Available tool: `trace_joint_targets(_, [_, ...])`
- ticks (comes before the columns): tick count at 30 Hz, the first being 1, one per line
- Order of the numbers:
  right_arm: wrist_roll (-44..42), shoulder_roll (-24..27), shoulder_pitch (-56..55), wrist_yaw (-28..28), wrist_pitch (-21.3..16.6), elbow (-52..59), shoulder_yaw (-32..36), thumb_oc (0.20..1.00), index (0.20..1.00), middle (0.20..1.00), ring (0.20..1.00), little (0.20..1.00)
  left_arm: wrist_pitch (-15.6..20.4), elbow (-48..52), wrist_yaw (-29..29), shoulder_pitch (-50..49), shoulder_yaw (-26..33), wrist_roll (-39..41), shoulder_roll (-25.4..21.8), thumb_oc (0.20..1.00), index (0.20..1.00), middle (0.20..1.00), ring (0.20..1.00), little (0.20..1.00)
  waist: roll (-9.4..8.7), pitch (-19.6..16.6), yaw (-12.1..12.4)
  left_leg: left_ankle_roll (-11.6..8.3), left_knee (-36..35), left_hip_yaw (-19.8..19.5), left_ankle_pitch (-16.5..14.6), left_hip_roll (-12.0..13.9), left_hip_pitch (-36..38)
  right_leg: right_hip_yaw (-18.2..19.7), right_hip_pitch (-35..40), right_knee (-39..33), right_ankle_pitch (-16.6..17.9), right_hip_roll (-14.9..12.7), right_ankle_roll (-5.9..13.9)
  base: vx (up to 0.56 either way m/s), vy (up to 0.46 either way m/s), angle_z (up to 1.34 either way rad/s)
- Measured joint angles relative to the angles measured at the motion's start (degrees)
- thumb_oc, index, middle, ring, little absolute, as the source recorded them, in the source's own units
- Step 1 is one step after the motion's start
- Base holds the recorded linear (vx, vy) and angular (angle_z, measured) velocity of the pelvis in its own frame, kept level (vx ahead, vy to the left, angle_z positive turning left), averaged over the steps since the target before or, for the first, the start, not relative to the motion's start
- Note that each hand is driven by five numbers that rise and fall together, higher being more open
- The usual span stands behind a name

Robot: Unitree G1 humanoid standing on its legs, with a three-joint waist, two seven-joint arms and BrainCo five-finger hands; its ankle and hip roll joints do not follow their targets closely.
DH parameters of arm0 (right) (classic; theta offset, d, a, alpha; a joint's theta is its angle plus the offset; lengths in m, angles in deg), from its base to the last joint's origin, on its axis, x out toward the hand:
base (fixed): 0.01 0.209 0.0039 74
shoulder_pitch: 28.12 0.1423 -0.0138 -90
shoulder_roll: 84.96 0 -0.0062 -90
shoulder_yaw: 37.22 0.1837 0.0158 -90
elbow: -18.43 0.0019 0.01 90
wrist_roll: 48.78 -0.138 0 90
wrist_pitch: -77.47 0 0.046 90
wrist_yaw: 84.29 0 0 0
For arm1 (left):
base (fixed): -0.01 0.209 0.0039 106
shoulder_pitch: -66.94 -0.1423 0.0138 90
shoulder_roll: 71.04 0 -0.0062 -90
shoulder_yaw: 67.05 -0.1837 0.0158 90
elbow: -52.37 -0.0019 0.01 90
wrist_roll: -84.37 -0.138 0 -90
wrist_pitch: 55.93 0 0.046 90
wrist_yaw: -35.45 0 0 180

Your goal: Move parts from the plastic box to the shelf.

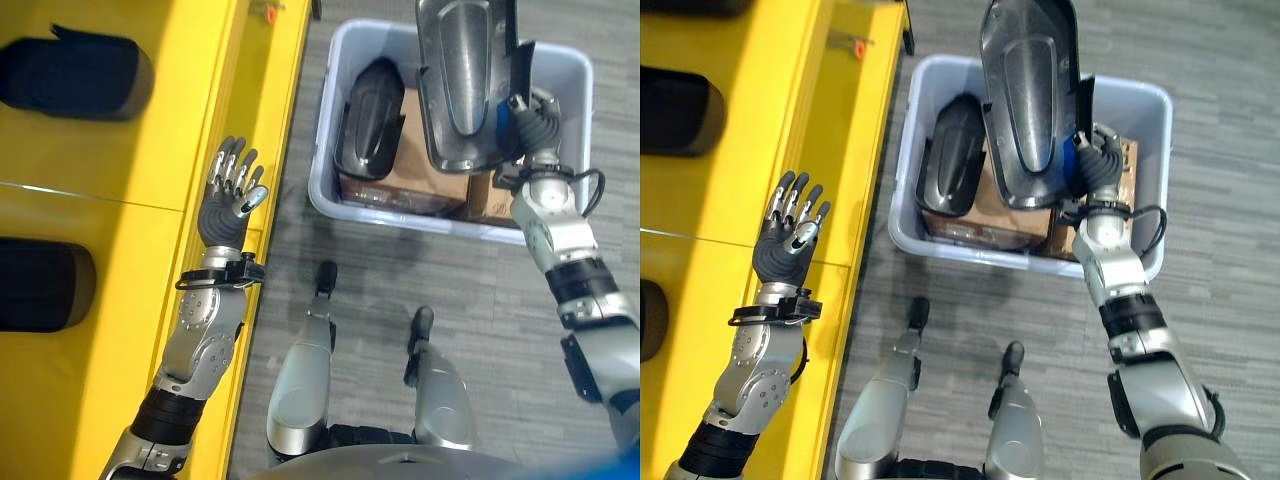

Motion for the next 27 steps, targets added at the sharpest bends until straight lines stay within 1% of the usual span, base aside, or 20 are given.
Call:
trace_joint_targets(3, [1.26,-1.54,-3.62,0.83,0.22,1.5,1.26,0.2,0.2,0.2,0.2,0.2,-1.32,-0.89,0.38,-1.23,0.35,-0.01,0.25,1.0,1.0,1.0,1.0,1.0,-0.83,-2.82,-0.93,-0.15,-0.14,0.18,-0.32,0.21,0.9,-0.02,1.29,-1.36,0.32,0.05,-0.06,0.02,-0.058,-0.04])
trace_joint_targets(5, [1.52,-3.47,-7.71,1.76,0.33,4.33,3.34,0.2,0.2,0.2,0.2,0.2,-1.77,-1.52,1.28,-1.89,1.17,-0.01,0.73,1.0,1.0,1.0,1.0,1.0,-1.16,-3.81,-1.15,-0.22,-1.11,0.4,-0.39,0.28,3.65,-0.02,4.04,-2.46,0.43,0.15,-0.02,0.02,-0.065,-0.04])
trace_joint_targets(6, [1.52,-4.66,-9.62,2.45,0.33,5.26,3.41,0.2,0.2,0.2,0.2,0.2,-2.49,-1.6,1.63,-2.96,2.27,-0.03,1.34,1.0,1.0,1.0,1.0,1.0,-1.35,-5.0,-1.63,-0.42,-1.51,0.44,-0.94,0.32,5.25,-0.01,5.77,-3.31,0.41,0.36,-0.03,0.0,-0.078,-0.06])
trace_joint_targets(7, [1.52,-5.48,-11.18,3.02,0.3,5.52,3.38,0.2,0.2,0.2,0.2,0.2,-2.67,-2.0,1.78,-4.02,2.68,-0.04,2.06,1.0,1.0,1.0,1.0,1.0,-1.42,-7.07,-2.02,-0.49,-1.83,0.48,-1.04,0.4,6.04,0.04,6.56,-3.81,0.41,0.48,-0.03,0.01,-0.087,-0.07])
trace_joint_targets(8, [1.51,-5.47,-12.06,3.34,0.32,5.37,3.41,0.2,0.2,0.2,0.2,0.2,-2.83,-2.52,2.27,-4.26,2.67,-0.09,2.55,1.0,1.0,1.0,1.0,1.0,-1.41,-8.28,-2.13,-0.63,-1.83,0.49,-1.18,0.6,6.63,0.07,7.23,-3.96,0.36,0.69,-0.12,0.01,-0.088,-0.05])
trace_joint_targets(12, [1.51,-5.61,-13.71,4.79,0.38,5.5,3.39,0.2,0.2,0.2,0.2,0.2,-3.98,-3.2,2.45,-5.43,3.31,-0.23,3.05,1.0,1.0,1.0,1.0,1.0,-1.51,-9.53,-2.34,-1.25,-1.58,0.32,-1.82,2.11,9.48,0.12,9.79,-3.32,-0.43,2.23,-1.12,-0.03,-0.128,-0.03])
trace_joint_targets(13, [1.51,-5.59,-13.7,5.13,0.38,5.52,3.4,0.2,0.2,0.2,0.2,0.2,-4.25,-3.3,2.51,-5.93,3.37,-0.33,3.31,1.0,1.0,1.0,1.0,1.0,-1.24,-10.22,-2.37,-1.46,-1.49,0.13,-1.94,2.88,9.58,0.12,9.79,-2.86,-0.59,3.02,-1.37,-0.12,-0.259,0.0])
trace_joint_targets(14, [1.51,-5.6,-13.71,5.28,0.39,5.55,3.32,0.2,0.2,0.2,0.2,0.2,-4.54,-3.32,2.53,-6.38,3.6,-0.34,3.94,1.0,1.0,1.0,1.0,1.0,-1.14,-10.41,-2.34,-1.69,-1.24,-0.05,-1.83,3.12,9.74,0.06,9.81,-2.24,-0.83,3.46,-1.65,-0.14,-0.278,0.01])
trace_joint_targets(15, [1.48,-5.69,-13.71,5.4,0.46,5.56,2.71,0.2,0.2,0.2,0.2,0.2,-4.99,-3.4,2.58,-7.7,4.53,-0.41,5.6,1.0,1.0,1.0,1.0,1.0,-1.05,-10.45,-2.18,-2.29,-0.85,-0.68,-1.58,3.86,10.48,0.02,10.03,-0.61,-1.94,4.2,-2.69,-0.08,-0.171,0.07])
trace_joint_targets(16, [1.49,-5.77,-13.78,5.62,0.46,5.69,2.21,0.2,0.2,0.2,0.2,0.2,-5.13,-3.56,2.56,-7.78,4.89,-0.48,6.24,1.0,1.0,1.0,1.0,1.0,-1.13,-10.5,-2.43,-2.5,-0.86,-0.84,-1.62,4.45,11.14,0.02,10.63,0.03,-2.72,4.78,-2.77,-0.08,-0.175,0.12])
trace_joint_targets(18, [1.49,-5.73,-13.71,6.27,0.46,6.03,1.56,0.2,0.2,0.2,0.2,0.2,-5.29,-4.35,2.57,-9.26,4.89,-0.69,6.61,1.0,1.0,1.0,1.0,1.0,-0.47,-10.96,-1.67,-2.86,-0.85,-1.89,-1.76,5.53,11.52,-0.8,10.99,1.22,-3.41,6.31,-3.56,-0.13,-0.188,0.19])
trace_joint_targets(19, [1.46,-5.67,-13.7,6.42,0.46,7.01,0.88,0.2,0.2,0.2,0.2,0.2,-5.28,-4.57,2.56,-10.31,4.93,-0.69,7.11,1.0,1.0,1.0,1.0,1.0,0.13,-11.16,-1.67,-3.26,-0.84,-3.07,-1.69,6.43,11.34,-1.6,10.58,2.77,-4.14,7.43,-4.39,-0.25,-0.228,0.32])
trace_joint_targets(20, [1.42,-5.75,-13.72,6.7,0.28,7.72,0.25,0.2,0.2,0.2,0.2,0.2,-5.25,-4.88,2.6,-11.88,4.77,-0.69,8.19,1.0,1.0,1.0,1.0,1.0,2.0,-10.7,-1.1,-4.11,-1.19,-4.87,0.02,7.38,11.09,-2.44,10.18,4.32,-5.23,9.13,-5.78,-0.29,-0.218,0.66])
trace_joint_targets(21, [1.36,-5.28,-14.23,6.67,0.05,9.29,0.28,0.2,0.2,0.2,0.2,0.2,-5.46,-4.88,2.63,-12.43,4.71,-0.69,9.29,1.0,1.0,1.0,1.0,1.0,2.42,-11.07,-1.88,-5.2,-2.63,-6.71,0.84,8.7,10.28,-2.88,9.53,5.18,-6.57,11.11,-6.79,-0.24,-0.156,0.84])
trace_joint_targets(22, [1.36,-5.58,-14.79,6.72,-0.08,10.16,0.54,0.2,0.2,0.2,0.2,0.2,-5.79,-5.07,2.51,-13.31,4.86,-0.68,10.54,1.0,1.0,1.0,1.0,1.0,3.66,-10.81,-1.53,-5.21,-4.62,-7.37,0.34,9.64,10.1,-4.34,9.49,5.97,-6.89,12.09,-7.24,-0.25,-0.178,1.13])
trace_joint_targets(23, [1.27,-5.59,-15.6,6.55,-0.3,10.88,0.29,0.2,0.2,0.2,0.2,0.2,-6.21,-5.21,2.4,-13.96,4.12,-0.69,10.14,1.0,1.0,1.0,1.0,1.0,4.27,-10.5,-0.34,1.68,-4.58,-5.25,-3.63,10.1,7.44,-4.21,7.21,8.71,-8.01,12.69,-8.62,-0.16,-0.123,1.11])
trace_joint_targets(24, [1.29,-5.29,-15.8,6.57,-0.21,11.17,0.29,0.2,0.2,0.2,0.2,0.2,-6.24,-5.44,2.45,-13.51,3.84,-0.71,9.82,1.0,1.0,1.0,1.0,1.0,3.59,-10.47,-0.2,4.44,-4.87,-2.52,-8.73,9.99,5.91,-6.01,6.51,9.53,-8.41,12.56,-9.7,-0.18,-0.239,2.08])
trace_joint_targets(25, [1.36,-4.52,-17.78,6.42,-0.19,12.47,1.44,0.2,0.2,0.2,0.2,0.2,-6.69,-7.29,2.6,-10.99,3.54,-0.7,8.84,1.0,1.0,1.0,1.0,1.0,2.63,-10.22,-0.98,8.01,-5.35,7.09,-13.46,10.37,4.17,-7.82,5.99,9.07,-9.53,11.33,-13.26,-0.04,-0.131,2.44])
trace_joint_targets(26, [1.41,-4.41,-17.84,6.35,0.18,12.1,1.82,0.2,0.2,0.2,0.2,0.2,-6.66,-8.38,2.44,-9.8,4.37,-0.7,8.61,1.0,1.0,1.0,1.0,1.0,0.92,-10.25,0.02,4.66,-0.17,12.72,-10.1,9.87,3.2,-12.13,4.89,10.87,-10.09,7.73,-13.36,-0.07,-0.139,2.46])
trace_joint_targets(27, [1.53,-4.45,-17.64,6.44,0.22,12.42,1.78,0.2,0.2,0.2,0.2,0.2,-6.52,-8.08,2.41,-10.17,5.0,-0.69,8.55,1.0,1.0,1.0,1.0,1.0,0.95,-10.55,0.67,2.65,3.59,15.04,-9.01,10.85,3.4,-13.95,4.84,10.33,-9.1,7.2,-13.02,-0.05,-0.026,1.52])
